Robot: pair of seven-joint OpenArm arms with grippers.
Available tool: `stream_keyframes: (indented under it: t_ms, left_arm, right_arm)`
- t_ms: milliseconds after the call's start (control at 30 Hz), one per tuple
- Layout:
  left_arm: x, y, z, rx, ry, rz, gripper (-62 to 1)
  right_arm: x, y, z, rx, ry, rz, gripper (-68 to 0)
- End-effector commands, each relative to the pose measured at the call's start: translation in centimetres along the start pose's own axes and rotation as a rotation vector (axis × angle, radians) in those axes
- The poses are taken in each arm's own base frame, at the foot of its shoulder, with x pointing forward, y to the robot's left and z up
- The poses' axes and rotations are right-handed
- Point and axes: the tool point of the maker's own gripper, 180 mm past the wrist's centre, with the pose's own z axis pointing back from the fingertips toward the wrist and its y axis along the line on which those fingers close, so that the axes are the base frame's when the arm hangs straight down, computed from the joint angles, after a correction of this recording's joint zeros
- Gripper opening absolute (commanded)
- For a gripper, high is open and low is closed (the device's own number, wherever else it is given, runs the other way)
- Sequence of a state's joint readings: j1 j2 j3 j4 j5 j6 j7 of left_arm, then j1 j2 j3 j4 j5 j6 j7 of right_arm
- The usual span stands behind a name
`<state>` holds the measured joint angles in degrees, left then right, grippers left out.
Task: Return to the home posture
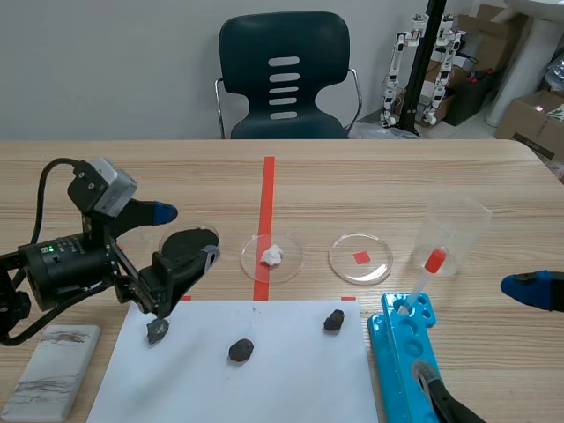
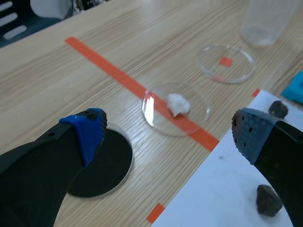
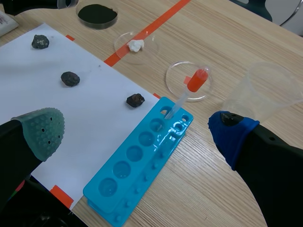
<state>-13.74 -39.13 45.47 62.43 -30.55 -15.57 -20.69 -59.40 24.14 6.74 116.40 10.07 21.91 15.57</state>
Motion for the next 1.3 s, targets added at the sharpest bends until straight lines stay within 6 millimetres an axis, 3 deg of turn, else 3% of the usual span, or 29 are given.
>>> stream_keyframes:
  t_ms: [0,400,733,1267]
  left_arm:
    - [1.7,-0.6,0.5,-0.016,-0.049,-0.002,-5.3]
    - [6.4,-6.9,5.0,-0.166,-0.109,-0.029,-5.3]
    - [10.0,-9.8,8.2,-0.229,-0.135,-0.107,-5.3]
    - [15.8,-13.2,10.6,-0.271,-0.229,-0.216,-5.3]
  right_arm:
    - [0.6,-0.3,-0.1,-0.008,-0.026,0.001,-2.9]
    - [0.6,-0.3,-0.1,-0.008,-0.026,0.001,-2.9]
    - [0.6,-0.3,-0.1,-0.008,-0.026,0.001,-2.9]
    - [0.6,-0.3,-0.1,-0.008,-0.026,0.001,-2.9]
